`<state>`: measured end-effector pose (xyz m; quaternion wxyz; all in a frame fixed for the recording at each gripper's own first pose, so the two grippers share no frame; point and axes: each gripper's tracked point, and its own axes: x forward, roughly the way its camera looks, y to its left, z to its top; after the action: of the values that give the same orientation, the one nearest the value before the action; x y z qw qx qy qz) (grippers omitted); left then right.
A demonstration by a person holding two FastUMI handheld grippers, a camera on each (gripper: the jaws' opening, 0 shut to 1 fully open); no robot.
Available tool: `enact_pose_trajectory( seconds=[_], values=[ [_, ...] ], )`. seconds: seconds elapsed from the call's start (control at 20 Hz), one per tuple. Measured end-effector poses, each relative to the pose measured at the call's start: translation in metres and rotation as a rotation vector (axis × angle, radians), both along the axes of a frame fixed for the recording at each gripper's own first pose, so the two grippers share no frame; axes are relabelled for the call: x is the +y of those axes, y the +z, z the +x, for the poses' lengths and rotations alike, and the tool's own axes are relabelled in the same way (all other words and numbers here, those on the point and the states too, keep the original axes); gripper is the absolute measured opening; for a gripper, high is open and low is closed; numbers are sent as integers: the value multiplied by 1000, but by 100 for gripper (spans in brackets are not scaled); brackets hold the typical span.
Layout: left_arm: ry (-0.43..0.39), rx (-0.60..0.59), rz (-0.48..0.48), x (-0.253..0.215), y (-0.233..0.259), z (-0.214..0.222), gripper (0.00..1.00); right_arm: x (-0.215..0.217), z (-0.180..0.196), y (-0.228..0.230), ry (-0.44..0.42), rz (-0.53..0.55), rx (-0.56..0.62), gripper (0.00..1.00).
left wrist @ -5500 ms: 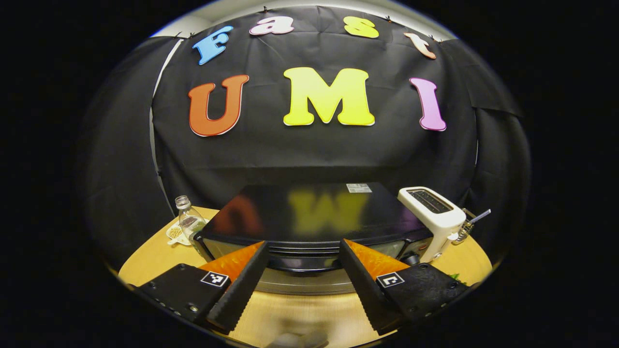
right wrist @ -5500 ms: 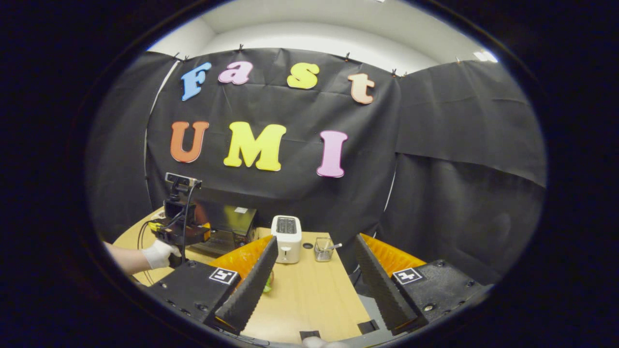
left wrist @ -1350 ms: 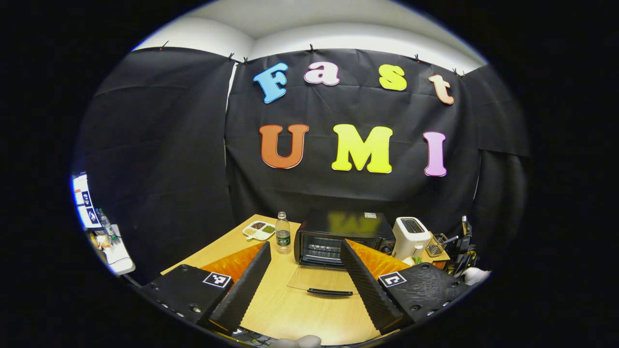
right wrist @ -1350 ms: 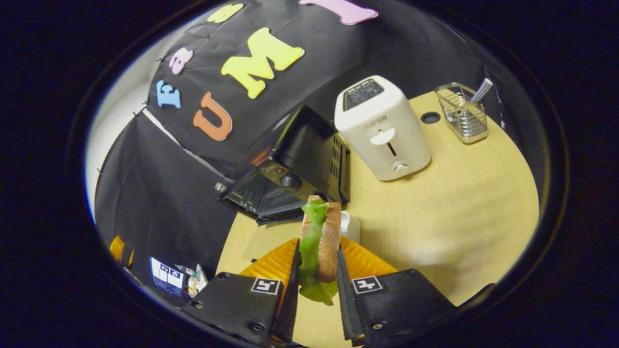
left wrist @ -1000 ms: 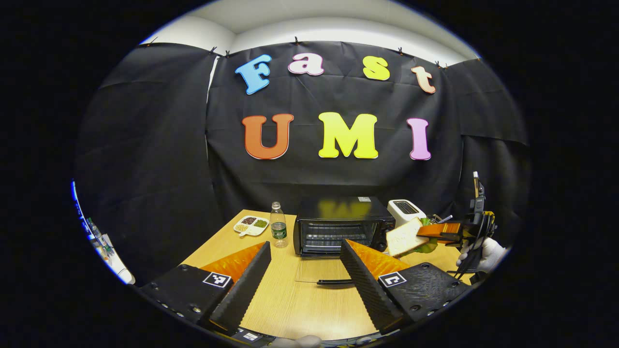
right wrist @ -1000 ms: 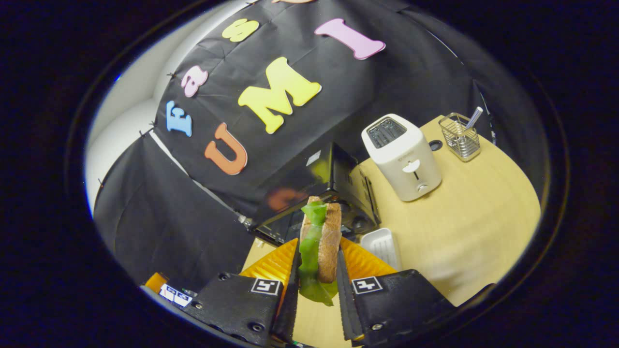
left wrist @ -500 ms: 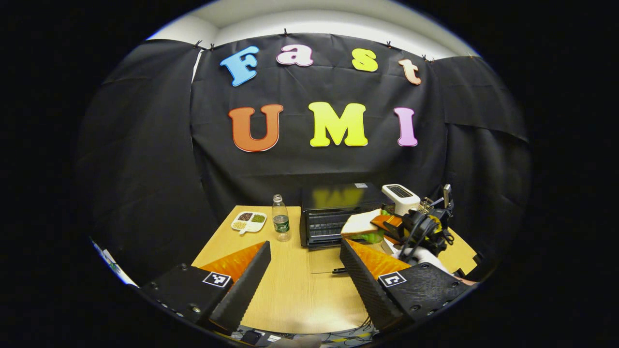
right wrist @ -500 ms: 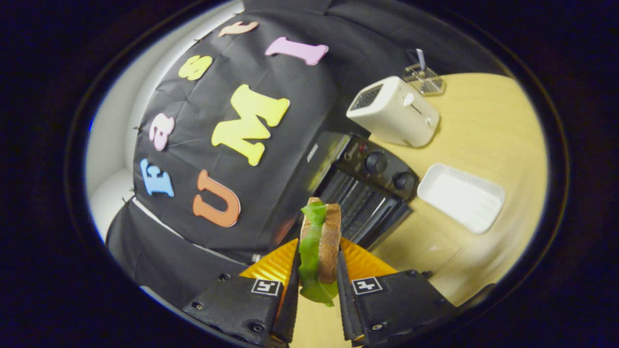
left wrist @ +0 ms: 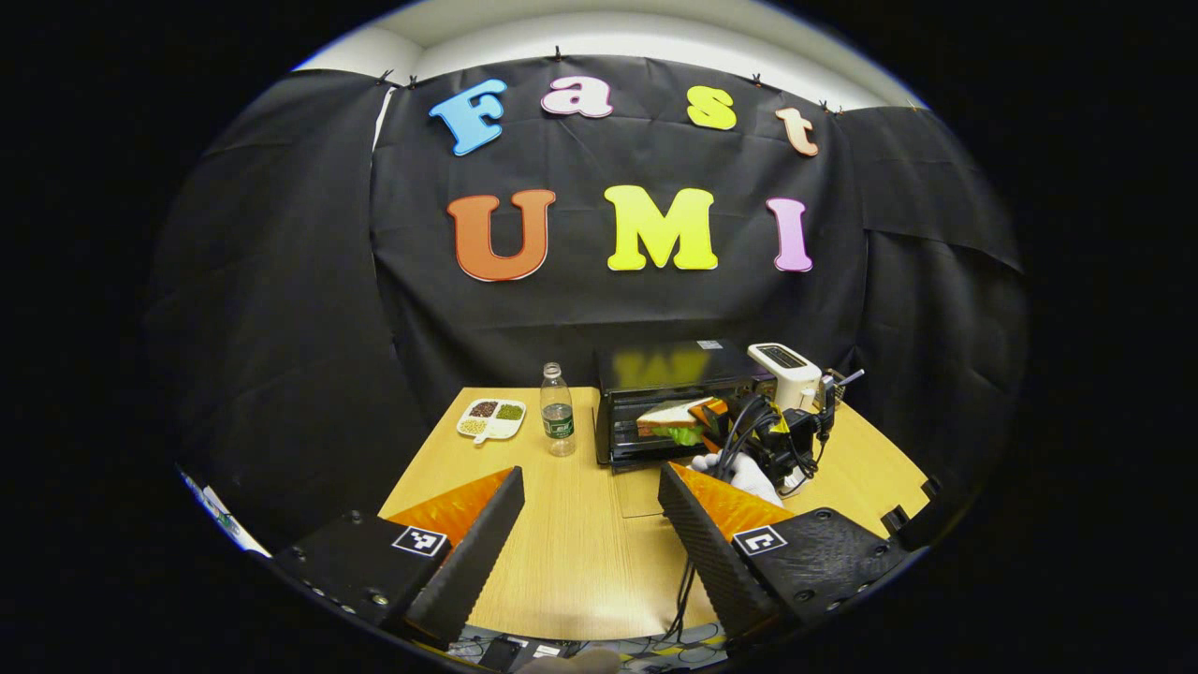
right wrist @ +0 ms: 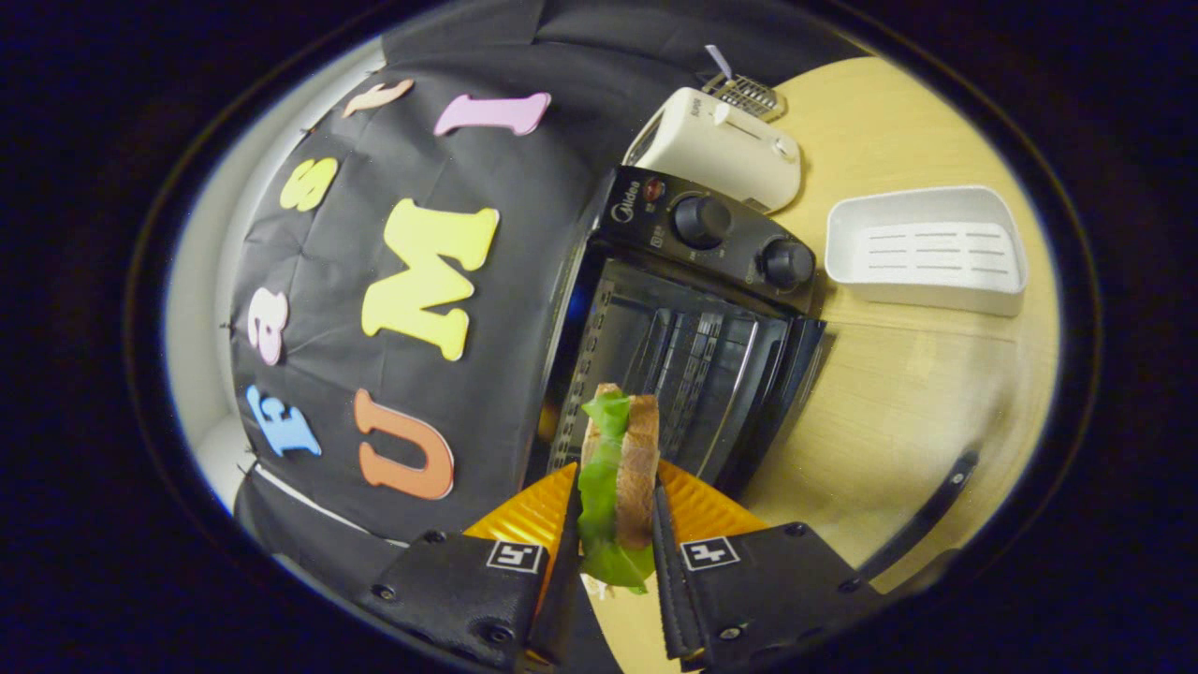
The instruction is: Open the electric oven with the left hand, put the food in, and close the electric oven.
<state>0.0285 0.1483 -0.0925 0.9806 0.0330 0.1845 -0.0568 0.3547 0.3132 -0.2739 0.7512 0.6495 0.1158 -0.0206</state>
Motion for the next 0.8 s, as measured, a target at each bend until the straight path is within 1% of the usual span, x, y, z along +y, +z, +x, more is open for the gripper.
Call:
enact_pose_trajectory(
  seconds=[0.1, 0.2, 0.35, 0.4, 0.5, 0.55, 0.65, 0.75, 0.8],
  values=[
    [10, 8, 0, 7, -3, 4, 95, -5, 18, -10, -33, 15, 22, 40],
    [18, 21, 2, 14, -9, 5, 95, -6, 32, -25, -51, -4, 51, 40],
    [25, 37, 8, 22, -13, 10, 95, -9, 49, -34, -85, 43, 56, 41],
    [28, 42, 6, 21, -13, 11, 95, -6, 55, -40, -90, 44, 58, 40],
    [30, 39, -9, 22, -12, 13, 96, 1, 60, -50, -63, 19, 80, 40],
    [33, 37, -11, 22, -12, 14, 96, 2, 65, -53, -65, 1, 82, 31],
    [29, 30, -21, 20, -11, 14, 95, -5, 65, -54, -44, -86, 88, 32],
    [27, 27, -35, 18, -11, 13, 95, -11, 63, -58, -14, -235, 110, 39],
    [29, 24, -40, 18, -10, 12, 95, -15, 61, -56, -3, -285, 116, 43]
  ],
)
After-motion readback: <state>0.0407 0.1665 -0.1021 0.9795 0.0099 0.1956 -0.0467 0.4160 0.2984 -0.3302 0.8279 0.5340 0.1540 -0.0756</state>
